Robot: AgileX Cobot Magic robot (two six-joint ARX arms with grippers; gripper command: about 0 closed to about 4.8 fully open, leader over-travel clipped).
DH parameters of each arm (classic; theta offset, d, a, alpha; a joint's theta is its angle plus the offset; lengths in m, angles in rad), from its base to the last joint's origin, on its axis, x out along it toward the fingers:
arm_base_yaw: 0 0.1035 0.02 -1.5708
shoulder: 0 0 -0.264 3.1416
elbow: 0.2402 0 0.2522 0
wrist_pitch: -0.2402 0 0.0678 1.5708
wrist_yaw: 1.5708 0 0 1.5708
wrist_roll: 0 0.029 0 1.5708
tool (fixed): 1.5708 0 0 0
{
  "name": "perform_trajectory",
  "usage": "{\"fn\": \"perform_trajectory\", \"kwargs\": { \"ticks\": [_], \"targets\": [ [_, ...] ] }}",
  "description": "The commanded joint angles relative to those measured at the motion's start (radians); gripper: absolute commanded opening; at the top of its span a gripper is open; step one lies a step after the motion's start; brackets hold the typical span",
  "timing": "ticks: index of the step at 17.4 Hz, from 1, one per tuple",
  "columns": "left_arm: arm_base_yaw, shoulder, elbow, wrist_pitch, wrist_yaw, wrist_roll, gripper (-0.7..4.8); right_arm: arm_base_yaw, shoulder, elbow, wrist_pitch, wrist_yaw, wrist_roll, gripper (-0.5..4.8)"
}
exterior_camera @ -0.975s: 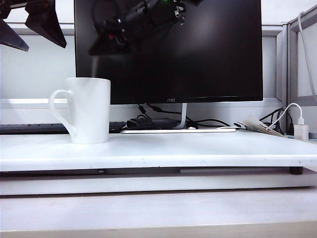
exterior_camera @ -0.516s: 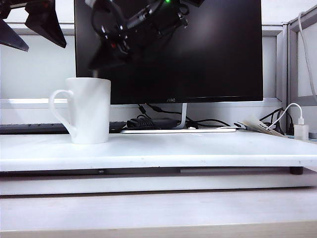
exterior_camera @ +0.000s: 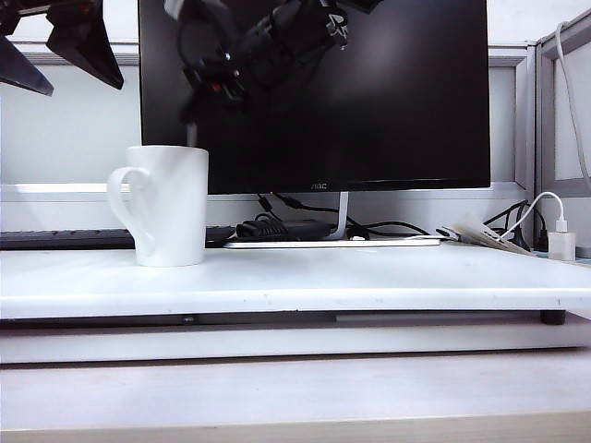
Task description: Pick up a spoon and stir the liquid in the cup.
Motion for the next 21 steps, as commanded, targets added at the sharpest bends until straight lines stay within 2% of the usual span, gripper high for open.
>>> {"fn": "perform_trajectory", "kwargs": {
  "ticks": [1, 3, 6, 7, 8, 9, 13, 16, 21],
  "targets": [
    [-0.001, -0.002, 0.006, 0.002, -0.002, 0.000, 4.79, 0.003, -0.005, 0.004, 0.018, -0.012, 0.002, -0.03],
    [-0.001, -0.002, 0.006, -0.011, -0.002, 0.000, 4.79, 0.002, -0.005, 0.004, 0.011, -0.011, 0.002, 0.85],
    [-0.001, -0.002, 0.006, -0.011, -0.002, 0.000, 4.79, 0.002, -0.005, 0.004, 0.012, -0.011, 0.020, 1.32],
    [-0.001, -0.002, 0.006, -0.011, -0.002, 0.000, 4.79, 0.002, -0.005, 0.004, 0.012, -0.011, 0.024, 1.78],
    [-0.001, -0.002, 0.006, -0.012, -0.002, 0.000, 4.79, 0.000, -0.005, 0.004, 0.012, -0.009, 0.024, 2.57],
    [-0.001, -0.002, 0.006, -0.012, -0.002, 0.000, 4.79, 0.000, -0.005, 0.004, 0.012, 0.003, 0.024, 2.76],
    [-0.001, -0.002, 0.006, -0.013, -0.002, 0.000, 4.79, 0.000, -0.005, 0.004, 0.013, -0.002, 0.034, 2.82],
    [-0.001, -0.002, 0.006, -0.019, -0.002, 0.000, 4.79, -0.001, -0.005, 0.004, 0.023, -0.003, 0.055, 3.80],
    [-0.001, -0.005, 0.006, 0.013, -0.002, 0.000, 4.79, -0.040, -0.096, 0.004, 0.099, 0.015, 0.164, 3.78]
  ]
}}
